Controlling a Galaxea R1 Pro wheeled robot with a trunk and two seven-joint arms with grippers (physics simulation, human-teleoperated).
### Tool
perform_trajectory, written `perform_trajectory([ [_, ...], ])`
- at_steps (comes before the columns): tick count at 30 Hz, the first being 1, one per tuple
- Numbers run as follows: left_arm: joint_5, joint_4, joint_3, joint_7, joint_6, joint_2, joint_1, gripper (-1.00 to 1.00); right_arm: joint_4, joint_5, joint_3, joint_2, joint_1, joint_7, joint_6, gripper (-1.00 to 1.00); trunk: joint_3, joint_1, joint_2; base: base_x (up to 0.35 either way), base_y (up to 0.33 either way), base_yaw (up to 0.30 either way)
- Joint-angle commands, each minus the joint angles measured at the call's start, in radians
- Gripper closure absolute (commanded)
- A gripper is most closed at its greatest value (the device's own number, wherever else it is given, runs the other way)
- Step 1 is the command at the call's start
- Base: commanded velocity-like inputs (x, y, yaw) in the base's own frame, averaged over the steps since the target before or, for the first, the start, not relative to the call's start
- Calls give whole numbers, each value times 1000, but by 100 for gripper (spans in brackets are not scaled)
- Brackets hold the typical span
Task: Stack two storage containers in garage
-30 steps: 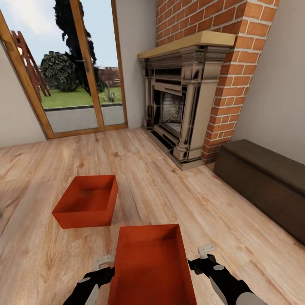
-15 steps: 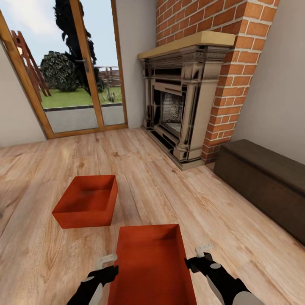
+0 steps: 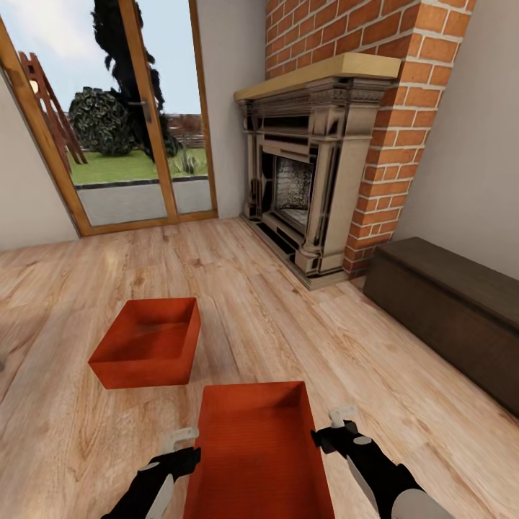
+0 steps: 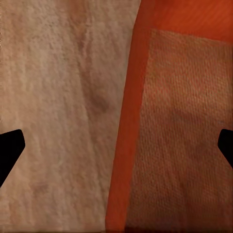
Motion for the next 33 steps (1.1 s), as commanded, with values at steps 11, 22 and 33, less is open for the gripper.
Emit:
perform_trajectory([
  [11, 11, -4, 3, 2, 71, -1, 0, -100, -16, 10, -2, 0, 0, 6, 84, -100, -1, 0, 0, 0, 0, 0],
  [22, 12, -4, 3, 2, 69, 0, 0, -100, -16, 10, -2, 0, 0, 7, 83, -100, -1, 0, 0, -2, 0, 0],
  [33, 12, -4, 4, 2, 68, -1, 0, -100, -13, 9, -2, 1, 0, 7, 83, -100, -1, 0, 0, -137, 0, 0],
])
